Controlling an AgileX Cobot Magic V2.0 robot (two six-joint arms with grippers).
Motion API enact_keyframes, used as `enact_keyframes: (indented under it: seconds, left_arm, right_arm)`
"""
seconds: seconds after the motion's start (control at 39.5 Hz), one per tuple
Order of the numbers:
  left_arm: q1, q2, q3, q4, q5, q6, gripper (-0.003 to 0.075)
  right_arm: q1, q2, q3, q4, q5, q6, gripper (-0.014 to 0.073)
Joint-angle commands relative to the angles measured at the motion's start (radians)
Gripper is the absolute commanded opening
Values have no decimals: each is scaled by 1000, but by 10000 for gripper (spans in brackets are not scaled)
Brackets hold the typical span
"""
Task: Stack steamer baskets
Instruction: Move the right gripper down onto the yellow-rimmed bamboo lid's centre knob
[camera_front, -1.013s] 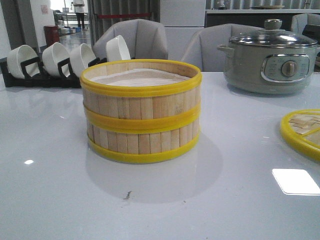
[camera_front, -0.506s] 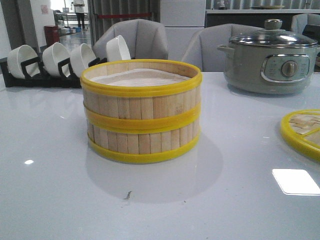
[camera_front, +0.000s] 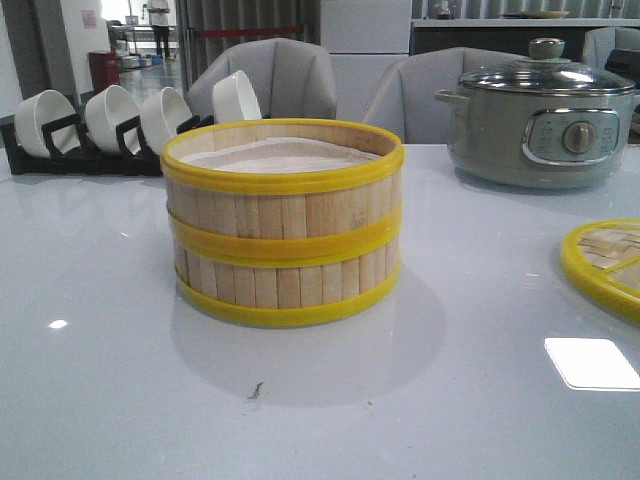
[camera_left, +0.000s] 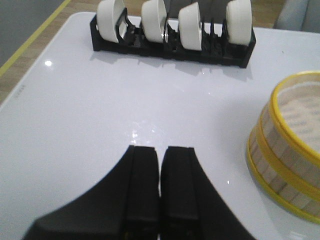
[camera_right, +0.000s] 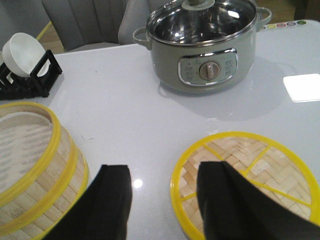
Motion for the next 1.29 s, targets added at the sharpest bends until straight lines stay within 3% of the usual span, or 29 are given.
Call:
enact_keyframes:
  seconds: [0.0, 0.3, 0.41, 0.53, 0.73, 0.99, 1.19, 1.27]
  left_arm:
    - [-25, -50, 52, -4, -127, -13, 85]
    - [-28, -90, 109, 1, -110, -13, 85]
    - [-28, -90, 109, 1, -110, -13, 85]
    - [-28, -90, 109, 1, -110, -13, 85]
    - [-28, -90, 109, 1, -110, -13, 85]
    - [-28, -90, 109, 1, -110, -13, 85]
    - [-28, -90, 109, 1, -110, -13, 85]
    - [-28, -90, 109, 1, -110, -13, 85]
  right_arm:
    - [0, -1, -38, -3, -44, -4, 423]
    - [0, -1, -38, -3, -30, -4, 400]
    - [0, -1, -38, -3, -18, -4, 281]
    - [0, -1, -38, -3, 3, -4, 42]
    - [0, -1, -38, -3, 22, -4, 65]
    - [-1, -1, -38, -4, 143, -6, 92]
    - [-1, 0, -38, -8, 136, -83, 297]
    - [-1, 9, -38, -8, 127, -82, 307]
